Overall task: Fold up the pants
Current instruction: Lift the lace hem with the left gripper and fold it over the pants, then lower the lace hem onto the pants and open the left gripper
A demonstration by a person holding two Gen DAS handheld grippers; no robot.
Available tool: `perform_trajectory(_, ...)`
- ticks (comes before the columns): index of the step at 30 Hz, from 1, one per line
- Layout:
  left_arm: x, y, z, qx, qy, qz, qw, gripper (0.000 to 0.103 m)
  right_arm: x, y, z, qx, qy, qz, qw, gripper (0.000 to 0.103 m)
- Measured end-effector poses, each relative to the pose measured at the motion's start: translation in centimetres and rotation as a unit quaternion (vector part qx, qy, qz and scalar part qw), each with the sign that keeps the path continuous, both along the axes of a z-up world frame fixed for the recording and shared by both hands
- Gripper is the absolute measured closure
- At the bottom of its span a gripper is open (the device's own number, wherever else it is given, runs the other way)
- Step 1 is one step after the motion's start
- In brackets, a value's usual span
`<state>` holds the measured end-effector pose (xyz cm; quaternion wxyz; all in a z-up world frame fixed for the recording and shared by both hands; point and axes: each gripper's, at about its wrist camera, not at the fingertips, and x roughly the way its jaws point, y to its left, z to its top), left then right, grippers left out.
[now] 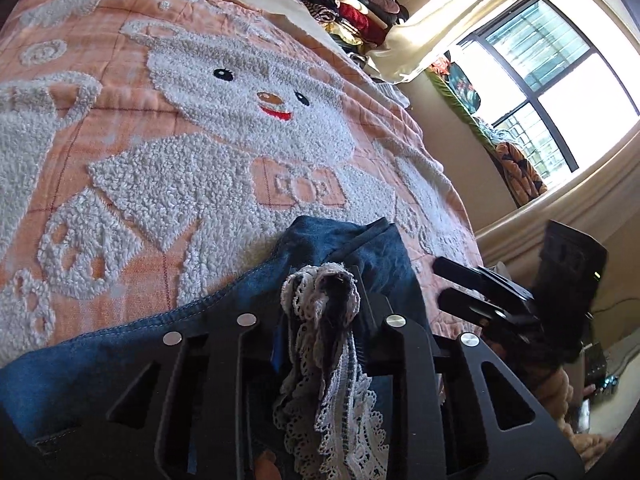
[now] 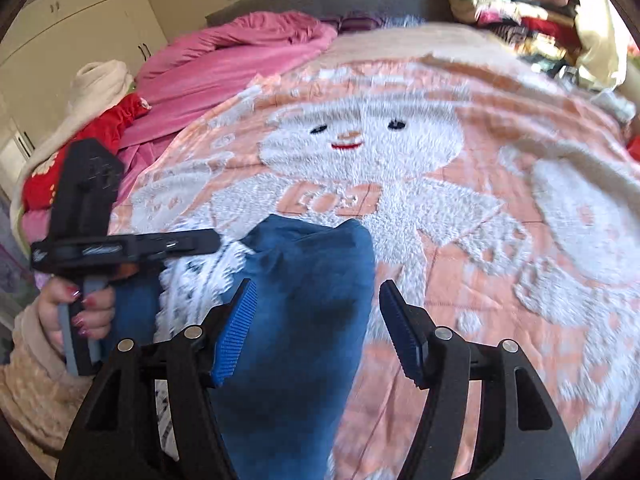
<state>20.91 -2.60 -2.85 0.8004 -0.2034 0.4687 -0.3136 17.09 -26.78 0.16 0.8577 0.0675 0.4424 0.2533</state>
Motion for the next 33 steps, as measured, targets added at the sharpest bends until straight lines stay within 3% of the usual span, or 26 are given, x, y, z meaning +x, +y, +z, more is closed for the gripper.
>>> perform_trajectory(3, -0.1, -0.3, 0.9, -0.010, -0.011, -0.008, 0.9998, 0.086, 3.0, -0.7, -1.8, 0.037, 0.047, 0.003, 0.998, 0.040)
perform_trajectory(7, 0.1, -1.0, 1.4, 0.001, -0.020, -0.011, 0.9997, 0.086, 4.6, -0.4, -3.2, 0.080, 0.077, 0.013, 0.994, 0.041)
perform_trajectory(8, 0.2, -1.0, 1.3, 0.006, -0.021, -0.009, 0.9997, 0.086, 4.7, -0.3, -3.3, 0.093, 0.084, 0.022, 0.992, 0.058)
perform_trajectory(10, 0.5, -0.8, 1.0, 0.006, -0.018, -0.002, 0.9998, 0.086, 4.2, -0.4, -3.0, 0.107, 0.084, 0.037, 0.990, 0.081)
perform_trajectory(12, 0.7, -0.6, 0.9, 0.002, -0.018, 0.004, 0.9998, 0.086, 3.6, -1.2, -2.2, 0.106, 0.065, 0.034, 0.992, 0.088)
perform_trajectory(14, 0.7, -0.6, 1.1, -0.009, -0.025, 0.005, 0.9996, 0.086, 2.9, -2.5, -1.4, 0.112, 0.047, 0.024, 0.992, 0.088)
perform_trajectory(16, 0.7, -0.7, 0.9, -0.002, -0.029, 0.006, 0.9996, 0.086, 2.6, -3.0, -1.0, 0.077, 0.029, 0.010, 0.997, 0.088)
perform_trajectory(18, 1.1, -0.8, 0.1, 0.025, -0.023, 0.020, 0.9992, 0.086, 2.9, -2.8, -1.6, 0.042, 0.027, 0.008, 0.999, 0.088)
perform_trajectory(25, 1.3, -1.5, -1.7, 0.107, -0.025, 0.040, 0.9932, 0.083, 2.9, -1.8, -2.7, 0.007, 0.022, 0.000, 1.000, 0.086)
perform_trajectory(28, 1.1, -1.4, -1.4, 0.118, -0.031, 0.045, 0.9915, 0.080, 2.7, -1.6, -2.3, -0.006, 0.015, -0.007, 1.000, 0.079)
perform_trajectory(31, 0.4, -1.5, -0.6, 0.133, -0.046, 0.048, 0.9889, 0.080, 2.1, -1.8, -1.6, -0.009, 0.006, -0.018, 1.000, 0.058)
perform_trajectory(33, -0.1, -1.7, -0.1, 0.140, -0.055, 0.048, 0.9875, 0.080, 1.6, -1.9, -1.1, -0.012, -0.001, -0.022, 1.000, 0.056)
